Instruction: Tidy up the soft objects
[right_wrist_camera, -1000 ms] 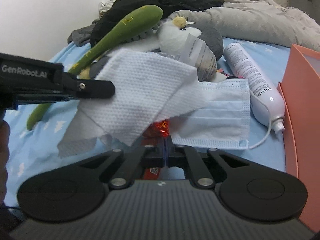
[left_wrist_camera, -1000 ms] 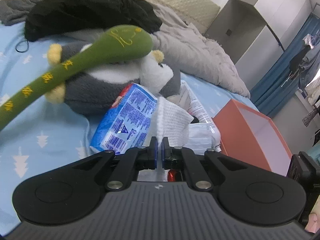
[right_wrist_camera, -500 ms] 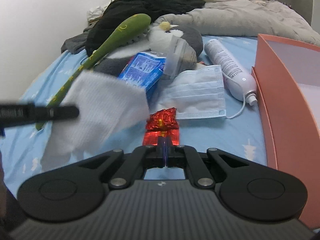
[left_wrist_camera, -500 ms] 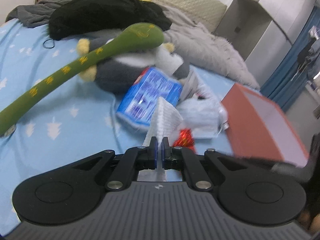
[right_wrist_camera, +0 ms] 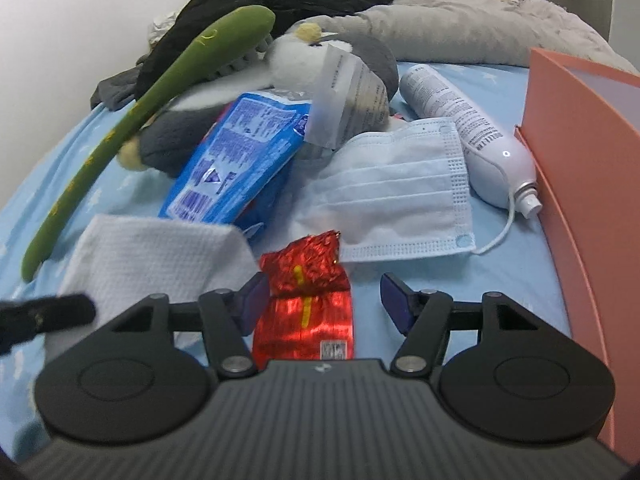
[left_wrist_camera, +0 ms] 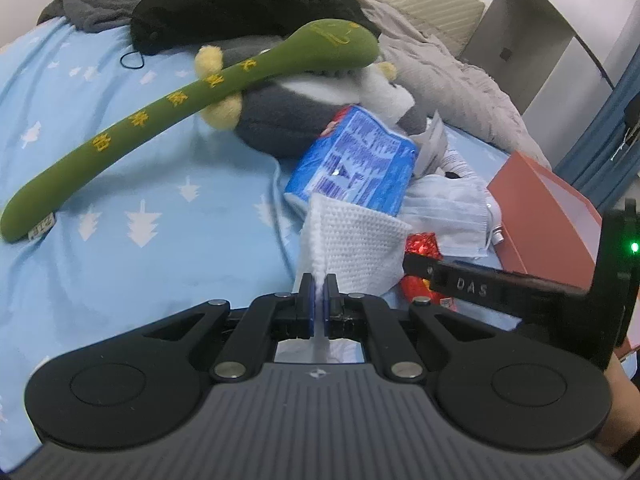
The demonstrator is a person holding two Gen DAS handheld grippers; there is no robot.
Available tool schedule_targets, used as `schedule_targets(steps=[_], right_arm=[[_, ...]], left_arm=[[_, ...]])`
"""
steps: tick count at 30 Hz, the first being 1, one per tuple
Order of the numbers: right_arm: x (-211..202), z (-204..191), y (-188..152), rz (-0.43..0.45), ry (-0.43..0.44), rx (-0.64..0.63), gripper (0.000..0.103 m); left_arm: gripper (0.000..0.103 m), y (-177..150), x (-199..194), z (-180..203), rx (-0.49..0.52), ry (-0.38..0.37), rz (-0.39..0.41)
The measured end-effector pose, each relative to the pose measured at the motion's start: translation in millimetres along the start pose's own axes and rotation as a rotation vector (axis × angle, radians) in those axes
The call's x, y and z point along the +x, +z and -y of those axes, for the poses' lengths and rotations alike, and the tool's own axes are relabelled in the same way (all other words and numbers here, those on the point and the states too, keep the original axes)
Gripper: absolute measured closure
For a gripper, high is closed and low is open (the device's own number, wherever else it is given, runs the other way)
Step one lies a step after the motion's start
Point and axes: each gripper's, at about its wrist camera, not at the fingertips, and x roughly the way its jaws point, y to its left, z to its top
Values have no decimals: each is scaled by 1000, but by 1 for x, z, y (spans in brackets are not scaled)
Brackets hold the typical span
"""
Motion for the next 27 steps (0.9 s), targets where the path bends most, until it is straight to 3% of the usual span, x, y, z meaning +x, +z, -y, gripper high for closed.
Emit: schedule_targets(steps=[6, 7, 10, 11, 21, 27], right_arm=[[19, -13, -1, -25, 4, -76, 40], [21, -15, -2, -34, 19, -86, 44], [19, -18, -1, -45, 62, -85, 69], [17, -19, -1, -45, 60, -84, 70], [-35, -9, -5, 0, 16, -45, 71], [-63, 3, -21, -36, -22, -25, 70]], left_arm=[[98, -1, 1, -9, -25, 17, -1], [98, -1, 1, -9, -24, 18, 0], [98, -1, 0, -8, -28, 14, 2], [98, -1, -1, -7, -28, 12, 4], [98, -7, -17, 7, -11, -1, 27], [98, -19, -29, 14, -32, -27, 18]])
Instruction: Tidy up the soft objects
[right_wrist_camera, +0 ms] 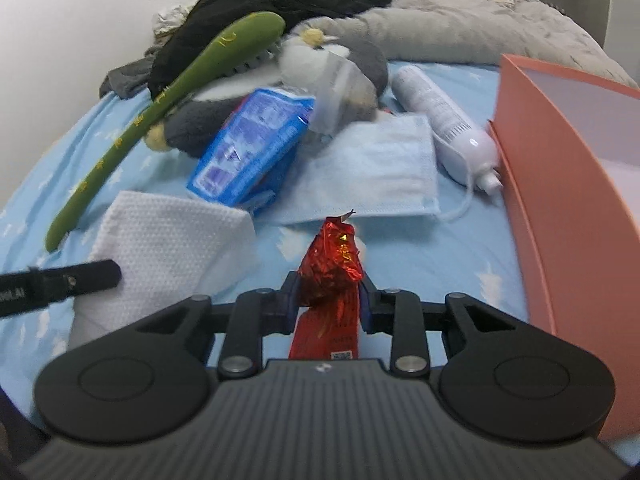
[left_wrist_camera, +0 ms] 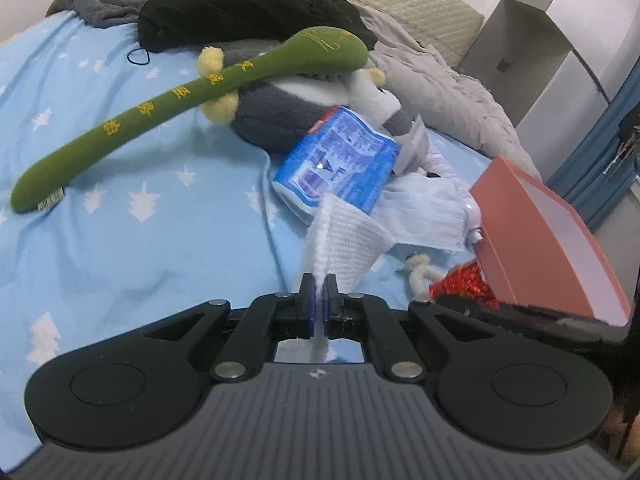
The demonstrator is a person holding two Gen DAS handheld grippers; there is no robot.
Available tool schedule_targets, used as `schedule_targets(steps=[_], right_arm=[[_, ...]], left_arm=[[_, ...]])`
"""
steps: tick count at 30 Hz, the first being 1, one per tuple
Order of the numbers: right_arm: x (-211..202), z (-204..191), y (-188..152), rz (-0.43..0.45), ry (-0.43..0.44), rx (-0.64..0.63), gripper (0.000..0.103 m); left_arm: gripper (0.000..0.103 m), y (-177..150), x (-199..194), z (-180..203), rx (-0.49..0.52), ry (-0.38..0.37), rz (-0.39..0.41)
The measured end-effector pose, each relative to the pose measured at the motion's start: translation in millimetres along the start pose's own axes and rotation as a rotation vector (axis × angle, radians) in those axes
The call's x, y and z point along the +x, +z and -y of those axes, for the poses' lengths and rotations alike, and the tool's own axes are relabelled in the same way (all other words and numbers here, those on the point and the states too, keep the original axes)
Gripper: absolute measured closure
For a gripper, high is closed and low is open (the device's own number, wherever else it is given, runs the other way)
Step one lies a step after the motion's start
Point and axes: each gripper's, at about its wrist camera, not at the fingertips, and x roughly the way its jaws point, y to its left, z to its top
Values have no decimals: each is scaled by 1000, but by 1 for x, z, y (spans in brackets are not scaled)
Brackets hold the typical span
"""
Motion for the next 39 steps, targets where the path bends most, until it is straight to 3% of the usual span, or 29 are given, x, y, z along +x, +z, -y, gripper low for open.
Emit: schedule_targets(steps=[7, 11, 17, 22, 29, 30, 31, 39], right_arm=[[-7, 13, -32, -55, -70, 15, 67], [-13, 11, -42, -37, -122, 10, 42], [-13, 3, -43, -5, -196, -64, 42], [-4, 11, -39, -14, -232, -21, 42], [-7, 32, -39, 6, -99, 159, 41], [-5, 34, -39, -1, -91, 173, 48], [-4, 36, -40, -9, -89, 188, 47], [-23, 33, -34, 21, -79, 155, 48]], left_arm=[[99, -16, -13, 9, 23, -38, -18], [99, -22, -19, 12, 29, -43, -28], [99, -24, -24, 16, 38, -46, -29], [99, -25, -24, 23, 48, -50, -30], [99, -26, -24, 29, 56, -52, -32], [99, -26, -24, 30, 57, -51, -32], [99, -26, -24, 30, 58, -51, -32], [99, -19, -31, 38, 69, -58, -11]])
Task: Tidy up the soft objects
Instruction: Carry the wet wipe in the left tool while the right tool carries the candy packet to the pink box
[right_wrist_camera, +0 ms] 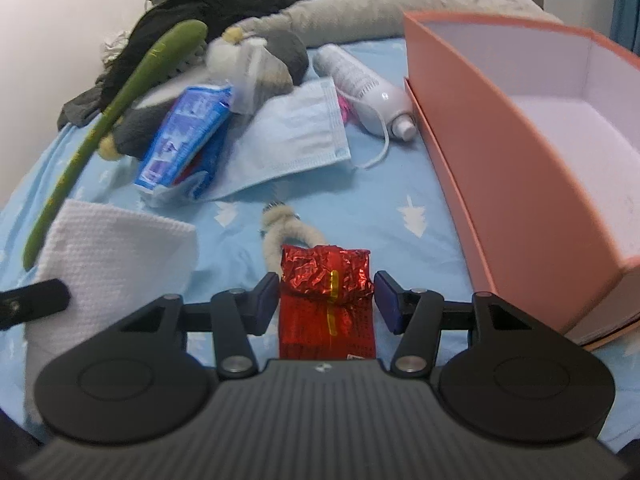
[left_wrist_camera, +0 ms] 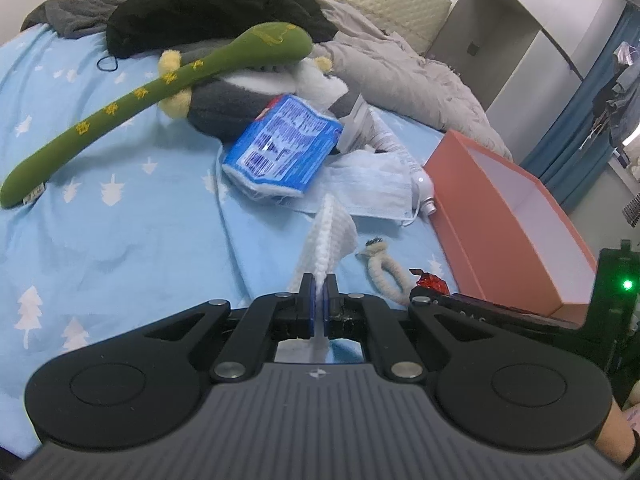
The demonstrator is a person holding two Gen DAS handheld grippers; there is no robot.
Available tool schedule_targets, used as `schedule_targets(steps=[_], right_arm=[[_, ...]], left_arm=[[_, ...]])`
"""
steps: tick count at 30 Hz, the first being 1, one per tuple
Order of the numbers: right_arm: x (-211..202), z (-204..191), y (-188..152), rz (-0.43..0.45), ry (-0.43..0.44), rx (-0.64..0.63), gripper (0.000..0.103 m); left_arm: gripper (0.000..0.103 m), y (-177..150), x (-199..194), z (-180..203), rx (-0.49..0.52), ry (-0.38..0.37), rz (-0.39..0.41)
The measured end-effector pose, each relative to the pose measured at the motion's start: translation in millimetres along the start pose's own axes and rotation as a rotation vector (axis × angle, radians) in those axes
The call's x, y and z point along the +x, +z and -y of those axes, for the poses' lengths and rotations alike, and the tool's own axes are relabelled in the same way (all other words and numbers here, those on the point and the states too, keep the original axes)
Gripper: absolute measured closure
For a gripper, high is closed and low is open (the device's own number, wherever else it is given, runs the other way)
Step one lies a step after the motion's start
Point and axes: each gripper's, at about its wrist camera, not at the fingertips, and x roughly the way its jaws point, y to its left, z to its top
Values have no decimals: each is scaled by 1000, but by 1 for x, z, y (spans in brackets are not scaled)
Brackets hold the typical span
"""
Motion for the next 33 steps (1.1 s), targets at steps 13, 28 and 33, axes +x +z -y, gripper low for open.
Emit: schedule_targets(steps=[13, 28, 33], right_arm=[[-72, -20, 32, 126, 73, -103, 48], [-132, 4, 91, 243, 75, -102, 48], [-148, 36, 123, 283, 22, -78, 48]], left_arm=[[98, 31, -30, 28, 26, -69, 81], [98, 98, -27, 109, 90, -187, 122], [98, 128, -9, 168, 163, -261, 118]])
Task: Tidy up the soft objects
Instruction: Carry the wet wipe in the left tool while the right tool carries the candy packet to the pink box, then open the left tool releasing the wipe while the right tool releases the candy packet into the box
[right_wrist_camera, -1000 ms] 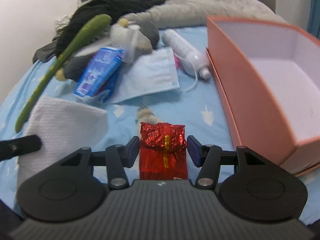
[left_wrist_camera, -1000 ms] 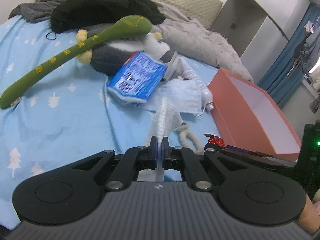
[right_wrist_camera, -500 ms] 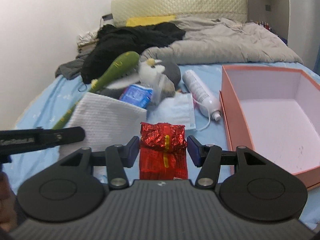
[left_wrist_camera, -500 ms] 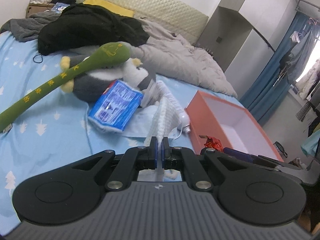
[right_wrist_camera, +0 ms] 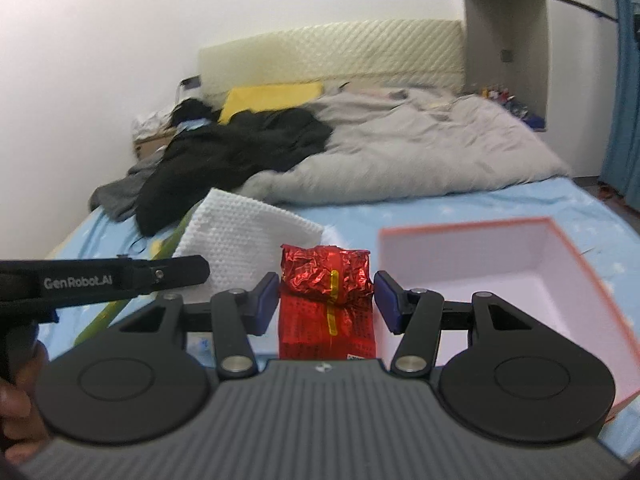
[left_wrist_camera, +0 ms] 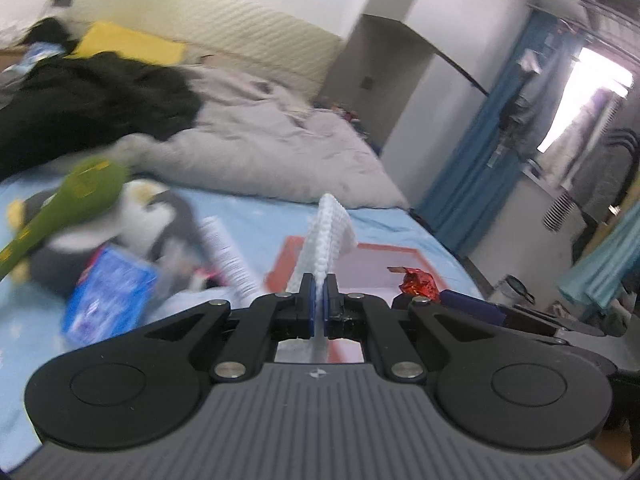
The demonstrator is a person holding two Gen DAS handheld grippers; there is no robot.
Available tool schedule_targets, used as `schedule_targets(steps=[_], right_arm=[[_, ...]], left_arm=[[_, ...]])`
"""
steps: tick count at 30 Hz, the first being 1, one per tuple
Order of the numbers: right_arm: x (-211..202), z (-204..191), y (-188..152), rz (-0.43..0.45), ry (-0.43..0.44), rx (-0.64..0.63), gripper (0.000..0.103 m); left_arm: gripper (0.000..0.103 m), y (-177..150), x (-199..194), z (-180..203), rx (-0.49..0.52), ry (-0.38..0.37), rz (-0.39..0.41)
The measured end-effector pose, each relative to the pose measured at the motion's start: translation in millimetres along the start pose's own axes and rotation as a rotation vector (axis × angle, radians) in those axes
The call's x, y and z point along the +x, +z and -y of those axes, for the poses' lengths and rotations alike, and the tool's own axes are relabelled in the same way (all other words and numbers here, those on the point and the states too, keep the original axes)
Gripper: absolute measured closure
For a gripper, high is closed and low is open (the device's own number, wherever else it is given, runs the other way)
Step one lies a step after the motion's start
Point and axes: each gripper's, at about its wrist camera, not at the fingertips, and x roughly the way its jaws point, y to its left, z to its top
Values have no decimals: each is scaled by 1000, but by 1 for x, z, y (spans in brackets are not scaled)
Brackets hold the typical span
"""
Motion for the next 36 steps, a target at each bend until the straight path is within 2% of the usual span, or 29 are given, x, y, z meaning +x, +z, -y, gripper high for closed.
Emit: schedule_targets(steps=[4, 8, 15, 20, 26, 28, 30, 36], right_arm=[[5, 34, 14, -9, -64, 23, 48], [19, 73, 13, -71, -130, 64, 48], [55, 137, -15, -199, -242, 178, 48], [80, 159, -40, -289, -276, 217, 47], [89, 178, -64, -339, -295, 272, 46], [90, 182, -67, -345, -297, 288, 39], [87, 185, -70, -346, -298, 300, 31], [68, 179, -63, -298, -291, 298, 31]], left_arm=[[98, 12, 39, 33, 37, -56, -49], [98, 10, 92, 56, 75, -92, -145], [98, -20, 185, 86, 147, -125, -367], [98, -42, 224, 91, 171, -110, -463], [94, -56, 246, 90, 195, -65, -537], [74, -58, 246, 90, 205, -52, -546], [68, -57, 240, 92, 211, -59, -526], [68, -45, 207, 103, 247, -61, -465]])
